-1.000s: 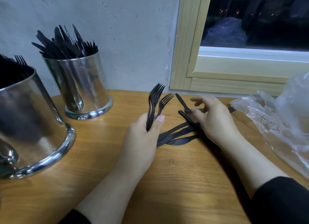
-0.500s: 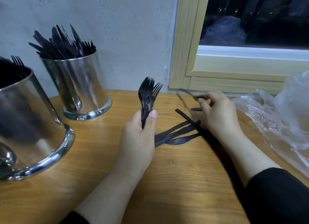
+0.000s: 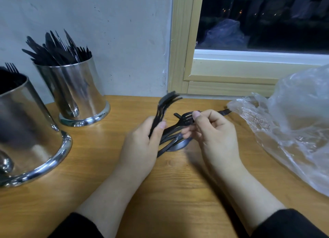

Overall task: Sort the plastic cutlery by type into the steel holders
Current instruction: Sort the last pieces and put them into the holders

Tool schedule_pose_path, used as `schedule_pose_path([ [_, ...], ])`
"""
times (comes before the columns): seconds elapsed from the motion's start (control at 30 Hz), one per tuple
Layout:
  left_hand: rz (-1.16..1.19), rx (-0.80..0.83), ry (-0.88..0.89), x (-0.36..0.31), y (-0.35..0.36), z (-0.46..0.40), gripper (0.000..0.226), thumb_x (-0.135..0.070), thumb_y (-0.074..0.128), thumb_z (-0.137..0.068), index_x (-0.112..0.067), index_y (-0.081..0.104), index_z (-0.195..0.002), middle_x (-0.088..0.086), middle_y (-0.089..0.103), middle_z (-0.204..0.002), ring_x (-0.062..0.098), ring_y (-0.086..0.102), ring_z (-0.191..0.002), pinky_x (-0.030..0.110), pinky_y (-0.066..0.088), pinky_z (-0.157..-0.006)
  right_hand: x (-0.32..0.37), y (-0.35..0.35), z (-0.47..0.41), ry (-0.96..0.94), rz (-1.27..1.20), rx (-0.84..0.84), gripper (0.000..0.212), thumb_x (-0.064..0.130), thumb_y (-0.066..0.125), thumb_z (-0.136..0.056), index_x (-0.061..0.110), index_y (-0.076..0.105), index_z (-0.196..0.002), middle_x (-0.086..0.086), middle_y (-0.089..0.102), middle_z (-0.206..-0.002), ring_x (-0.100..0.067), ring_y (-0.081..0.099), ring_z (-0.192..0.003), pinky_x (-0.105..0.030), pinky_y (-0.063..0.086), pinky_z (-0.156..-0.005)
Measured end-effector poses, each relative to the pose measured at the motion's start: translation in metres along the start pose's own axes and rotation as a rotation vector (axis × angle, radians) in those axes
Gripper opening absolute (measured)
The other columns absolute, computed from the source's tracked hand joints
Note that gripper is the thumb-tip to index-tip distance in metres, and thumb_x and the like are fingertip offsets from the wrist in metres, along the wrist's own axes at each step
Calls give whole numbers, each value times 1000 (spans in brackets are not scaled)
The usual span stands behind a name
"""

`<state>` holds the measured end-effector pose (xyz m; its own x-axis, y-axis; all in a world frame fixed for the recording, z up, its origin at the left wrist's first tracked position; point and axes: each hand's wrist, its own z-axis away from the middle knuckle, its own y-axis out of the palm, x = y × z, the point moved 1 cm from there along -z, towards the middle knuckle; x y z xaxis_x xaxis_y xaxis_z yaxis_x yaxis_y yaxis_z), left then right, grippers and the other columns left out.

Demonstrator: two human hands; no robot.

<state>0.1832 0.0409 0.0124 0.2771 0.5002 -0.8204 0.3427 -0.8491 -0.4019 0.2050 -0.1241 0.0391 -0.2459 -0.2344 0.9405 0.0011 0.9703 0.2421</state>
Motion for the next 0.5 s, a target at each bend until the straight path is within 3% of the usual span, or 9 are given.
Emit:
schedule_pose_path([
  [0.07, -15, 94, 30, -2, 1, 4, 22, -34, 49, -103, -26, 70, -106, -14, 68, -80, 6, 64, -78, 24, 49, -69, 1, 2, 6, 41, -115, -5, 21, 14, 63, -94, 4, 58, -76, -19, 66, -63, -24, 66, -57, -26, 55, -58],
  [0.17, 14, 137, 32, -8, 0, 10, 21, -30, 50, -104, -20, 68, -103, -12, 63, -70, 8, 58, -68, 25, 44, -62, 3, 2, 14, 28, -127, 34, 22, 27, 69, -84, 6, 66, -79, -19, 69, -71, -23, 67, -64, -27, 56, -60],
  [0.23, 165, 184, -40, -15, 2, 16, 21, -31, 51, -105, -23, 68, -98, -13, 55, -59, 5, 48, -54, 25, 39, -55, 2, -1, 17, -2, -110, 75, 19, 32, 74, -83, 13, 72, -84, -12, 69, -79, -20, 63, -68, -29, 53, -60],
  [0.3, 334, 270, -157, -24, 5, 24, 20, -33, 53, -104, -29, 70, -94, -10, 47, -58, 13, 41, -50, 31, 36, -50, 2, -4, 20, -17, -57, 117, 19, 30, 75, -84, 22, 71, -101, -3, 65, -85, -16, 58, -71, -30, 48, -61],
  [0.4, 484, 451, -314, -36, 10, 39, 26, -33, 57, -102, -35, 68, -79, -1, 42, -60, 14, 33, -47, 27, 29, -45, 6, -10, 23, -30, 46, 166, 31, 20, 71, -90, 22, 65, -120, 11, 65, -77, -5, 57, -67, -20, 47, -64],
  [0.5, 353, 506, -273, -34, 12, 47, 36, -31, 59, -102, -31, 56, -67, 2, 47, -56, 17, 40, -44, 28, 37, -47, 13, -13, 25, -78, 206, 173, 8, 16, 67, -94, 12, 73, -97, 3, 69, -74, -4, 60, -68, -18, 47, -67],
])
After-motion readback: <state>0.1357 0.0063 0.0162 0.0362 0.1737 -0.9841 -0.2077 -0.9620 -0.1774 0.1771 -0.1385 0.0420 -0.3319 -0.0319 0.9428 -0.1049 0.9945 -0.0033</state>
